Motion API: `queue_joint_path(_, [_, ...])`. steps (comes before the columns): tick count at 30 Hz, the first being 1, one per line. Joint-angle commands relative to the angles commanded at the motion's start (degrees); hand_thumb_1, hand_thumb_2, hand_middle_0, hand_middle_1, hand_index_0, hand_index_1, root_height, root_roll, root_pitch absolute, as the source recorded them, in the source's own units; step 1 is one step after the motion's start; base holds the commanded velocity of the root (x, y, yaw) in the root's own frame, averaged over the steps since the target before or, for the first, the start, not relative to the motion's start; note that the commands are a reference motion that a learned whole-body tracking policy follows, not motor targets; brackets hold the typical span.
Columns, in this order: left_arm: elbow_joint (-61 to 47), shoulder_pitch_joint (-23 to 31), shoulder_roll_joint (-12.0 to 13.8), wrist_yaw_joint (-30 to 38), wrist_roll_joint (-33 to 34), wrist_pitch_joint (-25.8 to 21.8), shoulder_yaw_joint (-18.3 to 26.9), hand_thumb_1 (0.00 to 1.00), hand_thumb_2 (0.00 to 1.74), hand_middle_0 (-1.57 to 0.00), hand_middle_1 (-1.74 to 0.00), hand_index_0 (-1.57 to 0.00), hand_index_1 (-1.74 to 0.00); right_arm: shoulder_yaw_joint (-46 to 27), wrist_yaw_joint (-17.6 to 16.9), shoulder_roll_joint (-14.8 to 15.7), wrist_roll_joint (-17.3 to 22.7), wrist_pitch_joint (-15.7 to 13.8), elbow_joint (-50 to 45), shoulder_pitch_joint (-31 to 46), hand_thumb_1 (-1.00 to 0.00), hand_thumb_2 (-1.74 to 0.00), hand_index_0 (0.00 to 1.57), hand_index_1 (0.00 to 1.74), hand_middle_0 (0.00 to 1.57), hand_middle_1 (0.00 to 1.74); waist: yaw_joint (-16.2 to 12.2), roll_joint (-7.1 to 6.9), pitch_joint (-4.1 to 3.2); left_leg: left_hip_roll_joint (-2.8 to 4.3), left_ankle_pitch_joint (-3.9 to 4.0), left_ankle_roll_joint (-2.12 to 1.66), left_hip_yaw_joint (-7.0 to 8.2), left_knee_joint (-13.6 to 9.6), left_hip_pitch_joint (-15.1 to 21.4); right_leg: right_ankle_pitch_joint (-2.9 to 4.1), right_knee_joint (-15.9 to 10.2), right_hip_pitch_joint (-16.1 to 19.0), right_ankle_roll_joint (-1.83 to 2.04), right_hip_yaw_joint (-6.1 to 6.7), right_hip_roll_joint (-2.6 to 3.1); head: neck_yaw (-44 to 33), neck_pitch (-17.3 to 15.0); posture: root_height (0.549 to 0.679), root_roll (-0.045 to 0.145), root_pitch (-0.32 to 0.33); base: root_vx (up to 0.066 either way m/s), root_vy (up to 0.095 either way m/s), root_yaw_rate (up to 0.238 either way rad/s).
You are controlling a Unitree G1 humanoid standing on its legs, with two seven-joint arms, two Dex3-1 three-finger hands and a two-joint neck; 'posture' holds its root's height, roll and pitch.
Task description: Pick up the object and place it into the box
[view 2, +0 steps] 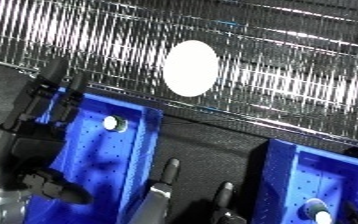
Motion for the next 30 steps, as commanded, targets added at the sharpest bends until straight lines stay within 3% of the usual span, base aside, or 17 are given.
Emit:
queue_joint_path(11, [9.32,-7.19,-2.91,9.39,8.3,-1.94,-2.65,0.0,0.0,0.0,0.0,0.0,0.0,2.3,1.07,0.52,-2.26,0.87,-0.88,-1.66,0.0,0.0,0.0,0.0,0.0,0.0,-2.86,-2.03,0.0,1.73,-0.74,0.38,1.17,2.06,-1.08,0.26,1.32,-1.88,0.16,2.04,1.52,-7.09,2.41,0.64,0.002,0.049,0.009,0.021,-0.19])
queue_joint_path(17, [14.07,-10.24,-3.73,13.87,11.68,-2.32,-2.61,0.0,0.0,0.0,0.0,0.0,0.0,3.32,1.6,0.67,-3.13,0.87,-1.62,-2.22,0.0,0.0,0.0,0.0,0.0,0.0,-4.1,-3.1,0.0,2.55,-1.14,0.36,1.57,3.07,-1.74,0.27,2.02,-2.83,0.29,2.71,2.07,-10.18,3.77,0.638,-0.003,0.052,0.009,0.02,-0.127])
queue_joint_path(30, [24.04,-16.52,-5.86,16.37,12.63,-0.64,-3.54,0.0,0.0,0.0,0.0,0.0,0.0,5.35,0.76,1.48,-3.48,1.49,-3.65,-3.94,0.0,0.0,0.0,0.0,0.0,0.0,-6.46,-4.81,0.0,3.72,-1.76,0.48,2.06,4.34,-3.72,0.61,2.69,-5.21,0.67,3.77,3.14,-12.9,6.97,0.634,-0.015,0.072,0.002,0.014,-0.082])
